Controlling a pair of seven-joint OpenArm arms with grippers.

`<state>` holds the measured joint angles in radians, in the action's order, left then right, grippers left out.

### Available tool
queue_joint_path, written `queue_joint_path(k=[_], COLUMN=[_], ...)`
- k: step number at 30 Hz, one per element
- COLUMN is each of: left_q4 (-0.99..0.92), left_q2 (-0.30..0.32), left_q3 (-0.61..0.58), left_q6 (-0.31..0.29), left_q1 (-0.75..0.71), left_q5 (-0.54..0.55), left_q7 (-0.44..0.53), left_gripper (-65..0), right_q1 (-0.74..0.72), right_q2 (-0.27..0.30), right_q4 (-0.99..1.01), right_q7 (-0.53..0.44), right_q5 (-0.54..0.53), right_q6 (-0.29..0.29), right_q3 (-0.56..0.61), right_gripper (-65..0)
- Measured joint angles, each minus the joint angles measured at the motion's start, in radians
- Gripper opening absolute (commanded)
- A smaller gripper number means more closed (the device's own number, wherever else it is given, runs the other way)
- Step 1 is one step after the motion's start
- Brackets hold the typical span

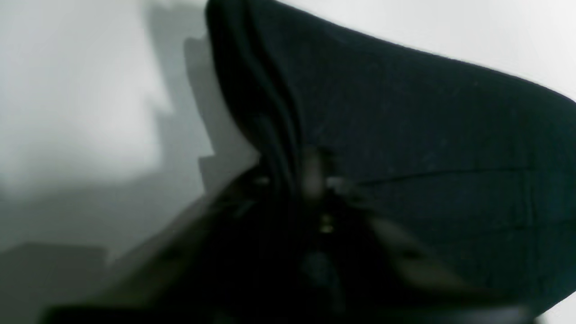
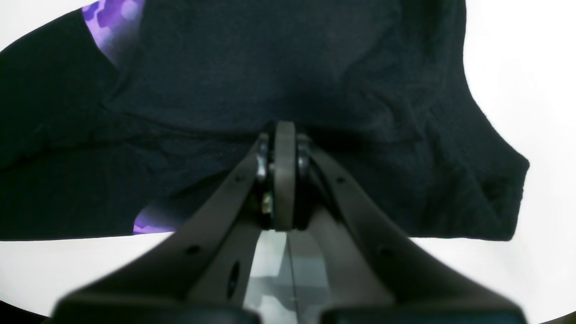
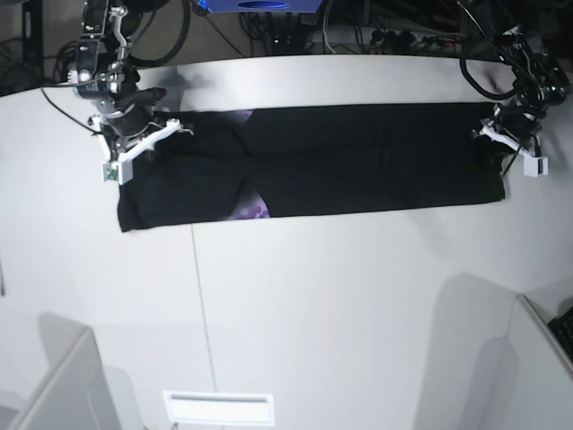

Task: Fold the T-shirt properly
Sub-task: 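Drag the strip slightly away from the arms with both grippers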

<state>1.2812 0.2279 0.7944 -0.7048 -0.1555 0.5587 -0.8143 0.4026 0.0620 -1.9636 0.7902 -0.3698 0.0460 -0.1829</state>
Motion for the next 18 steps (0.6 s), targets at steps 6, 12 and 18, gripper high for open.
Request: queue_joint_path(k=[6,12,18], left_q4=[-0.001,0.076,0.234], left_q2=[0.039,0.097,0.103], left_q3=[-0.003,-0.003,-0.004], left_q6=[-0.005,0.016,0.016], left_q1=[0.005,-0.018,-0.031], left_q5=[-0.006,-0.065,-0.062], left_q7=[-0.03,-0.081,-0.09], left_gripper=[-65.0,-65.0,-65.0], right_q1=[0.0,-0.003,-0.005], right_q2=[0.007,0.039,0.034], right_q4=[0.0,-0.001,-0.001], right_q7=[0.002,0.002,0.003], right_q5=[-0.182,-0.254,-0.281], right_q6=[0.0,-0.001,-0.001], right_q3=[0.0,-0.002,-0.008], right_gripper=[-65.0,-65.0,-65.0])
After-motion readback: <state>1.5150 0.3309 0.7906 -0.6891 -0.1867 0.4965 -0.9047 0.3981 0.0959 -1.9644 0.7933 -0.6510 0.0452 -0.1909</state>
